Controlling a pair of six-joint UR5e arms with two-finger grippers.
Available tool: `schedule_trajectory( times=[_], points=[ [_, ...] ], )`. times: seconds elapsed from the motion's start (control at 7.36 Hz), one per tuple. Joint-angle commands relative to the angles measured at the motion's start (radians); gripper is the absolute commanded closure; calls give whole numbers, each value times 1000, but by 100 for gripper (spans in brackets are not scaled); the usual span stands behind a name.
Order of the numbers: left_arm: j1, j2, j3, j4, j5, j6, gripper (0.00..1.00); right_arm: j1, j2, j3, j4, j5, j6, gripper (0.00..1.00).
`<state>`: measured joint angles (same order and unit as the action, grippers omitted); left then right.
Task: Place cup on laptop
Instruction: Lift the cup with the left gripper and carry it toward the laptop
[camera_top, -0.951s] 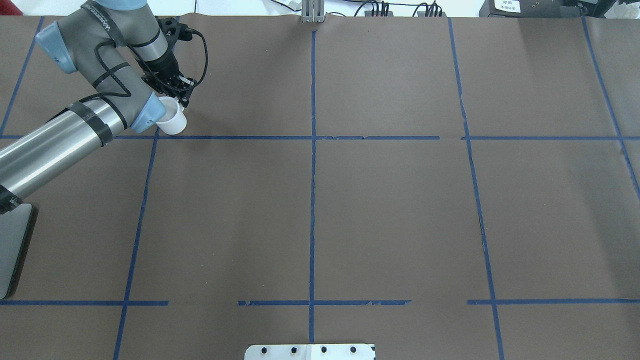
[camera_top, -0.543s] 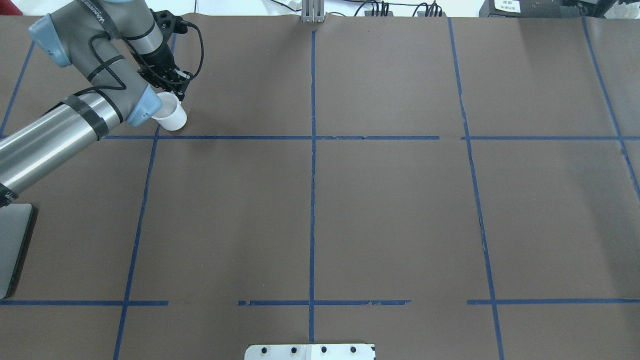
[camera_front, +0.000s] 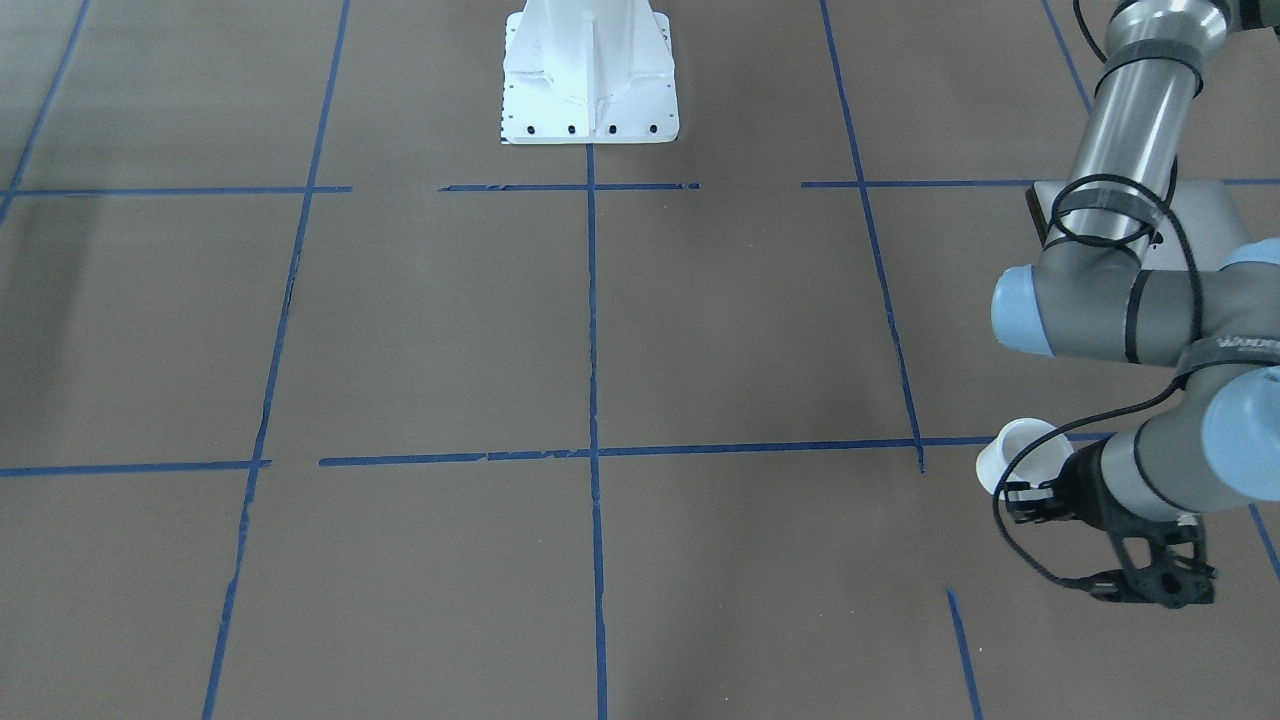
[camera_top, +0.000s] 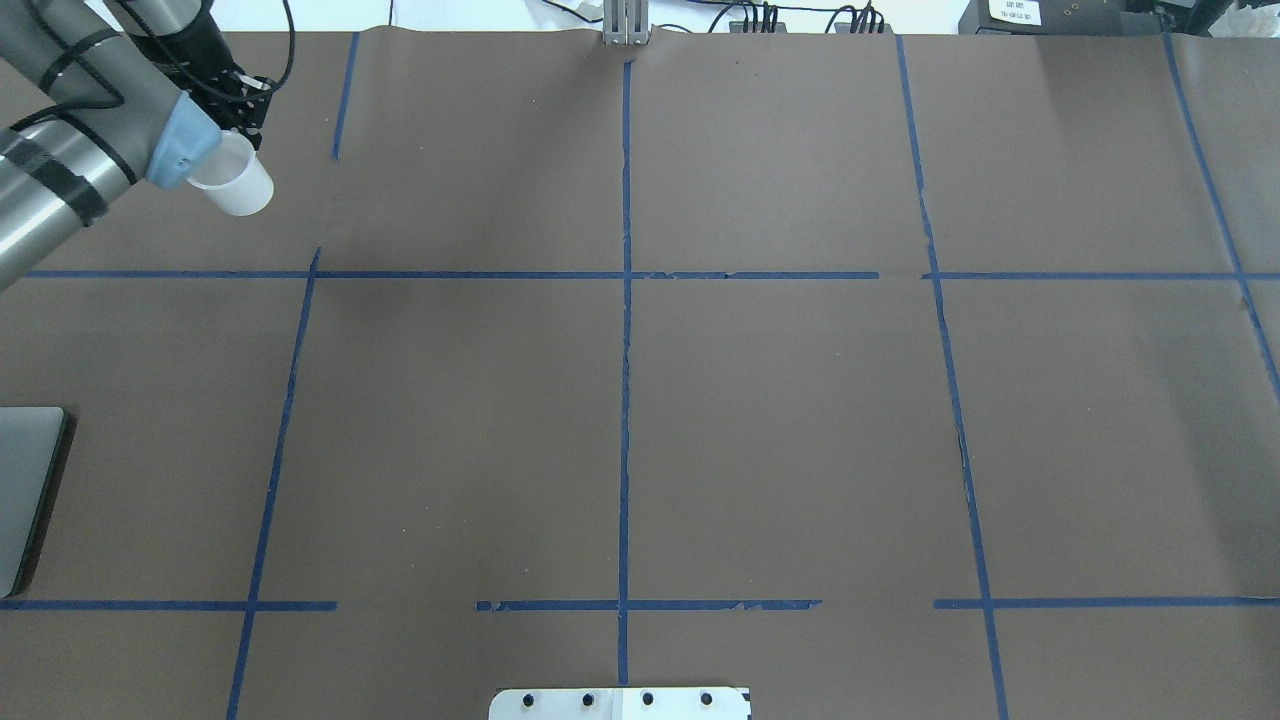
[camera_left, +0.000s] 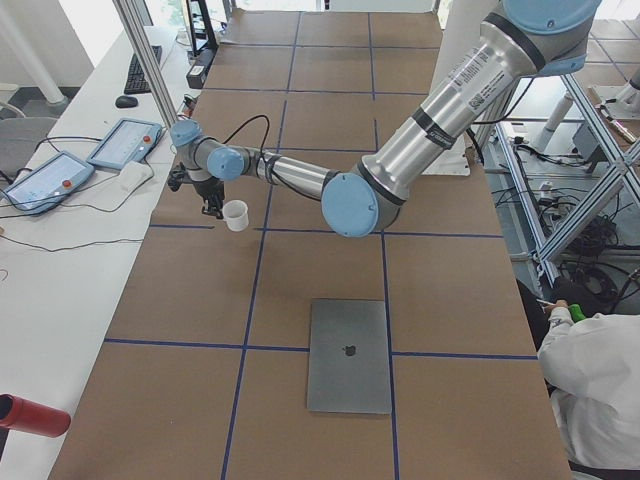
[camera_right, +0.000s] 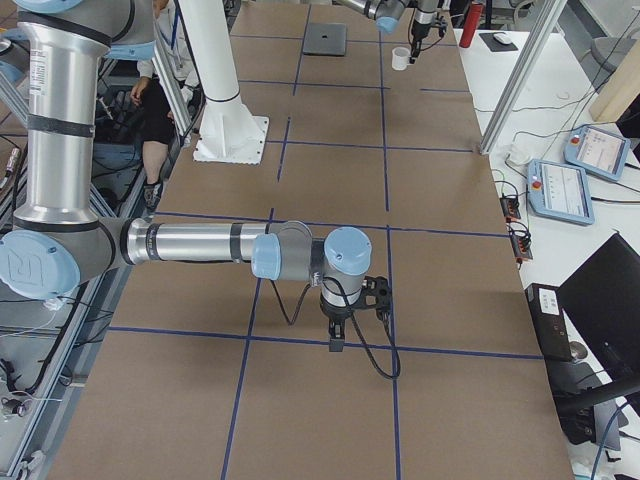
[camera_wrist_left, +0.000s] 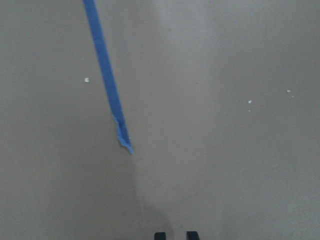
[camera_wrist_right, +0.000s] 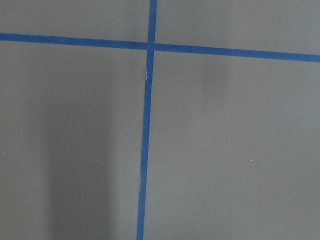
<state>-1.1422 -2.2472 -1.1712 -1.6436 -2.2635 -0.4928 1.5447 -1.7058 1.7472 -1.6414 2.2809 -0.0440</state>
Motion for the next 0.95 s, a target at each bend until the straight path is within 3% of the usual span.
schedule_trajectory(
  times=[0.0, 0.27, 0.41, 0.68, 0.81],
  points=[
    [-56, 214, -270, 41, -4, 22, 100, 0, 0, 0, 0, 0, 1, 0],
    [-71, 454, -466, 149, -5, 242, 100, 0, 0, 0, 0, 0, 1, 0],
    [-80, 592, -517, 130, -5, 275, 100, 0, 0, 0, 0, 0, 1, 0],
    [-82, 768, -541, 3, -20, 287, 100, 0, 0, 0, 0, -1, 1, 0],
    [-82, 852, -530, -121, -89, 281, 100, 0, 0, 0, 0, -1, 1, 0]
  ],
)
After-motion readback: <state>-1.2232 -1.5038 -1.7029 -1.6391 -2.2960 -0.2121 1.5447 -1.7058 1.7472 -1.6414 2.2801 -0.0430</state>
